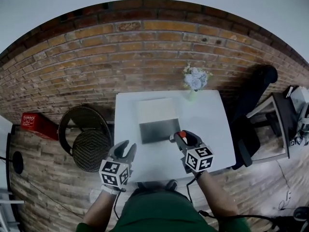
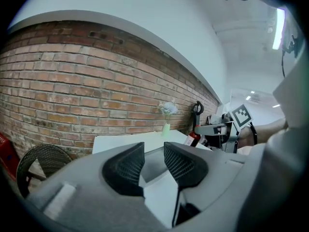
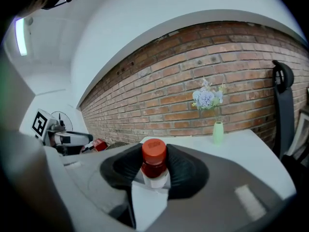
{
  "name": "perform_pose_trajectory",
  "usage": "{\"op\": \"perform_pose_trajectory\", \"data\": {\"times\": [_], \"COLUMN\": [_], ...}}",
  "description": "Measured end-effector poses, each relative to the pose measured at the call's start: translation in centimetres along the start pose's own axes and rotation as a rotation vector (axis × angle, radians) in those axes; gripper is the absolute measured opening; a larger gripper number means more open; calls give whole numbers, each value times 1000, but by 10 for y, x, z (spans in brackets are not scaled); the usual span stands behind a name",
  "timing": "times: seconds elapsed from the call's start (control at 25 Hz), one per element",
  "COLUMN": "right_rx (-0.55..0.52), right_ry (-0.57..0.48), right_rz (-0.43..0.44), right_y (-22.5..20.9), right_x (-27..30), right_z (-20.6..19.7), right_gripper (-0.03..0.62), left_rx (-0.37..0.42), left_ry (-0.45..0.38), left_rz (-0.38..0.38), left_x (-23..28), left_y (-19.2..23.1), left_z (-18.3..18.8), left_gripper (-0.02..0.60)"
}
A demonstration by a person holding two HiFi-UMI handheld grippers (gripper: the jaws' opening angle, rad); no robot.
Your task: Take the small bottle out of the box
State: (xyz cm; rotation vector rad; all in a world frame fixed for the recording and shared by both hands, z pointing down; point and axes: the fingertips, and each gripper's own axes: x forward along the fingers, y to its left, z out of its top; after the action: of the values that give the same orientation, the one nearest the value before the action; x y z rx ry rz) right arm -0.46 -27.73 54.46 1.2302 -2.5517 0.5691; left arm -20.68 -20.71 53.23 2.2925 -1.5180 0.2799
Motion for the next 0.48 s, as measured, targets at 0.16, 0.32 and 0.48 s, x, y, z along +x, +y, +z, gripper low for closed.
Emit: {"op": "perform_pose_trajectory", "data": {"times": [0.16,0.32,0.48], "right_rx": [-3,19,47], "right_ry": [-12,-49,-89], "right_rz": [4,-1,-3], "right_y": [1,-1,-5], "right_x": [-13,-23,-35], "right_z": [1,12,24], "right_gripper": [150,150,150], "left_rx": [23,51,82], "left_ry": [3,-4,-24], "left_rz": [-43,-68,-89], "left_x": [15,27,37], "left_y": [-17,-28,-42], "left_z": [7,21,40], "left_gripper": [135,135,135]}}
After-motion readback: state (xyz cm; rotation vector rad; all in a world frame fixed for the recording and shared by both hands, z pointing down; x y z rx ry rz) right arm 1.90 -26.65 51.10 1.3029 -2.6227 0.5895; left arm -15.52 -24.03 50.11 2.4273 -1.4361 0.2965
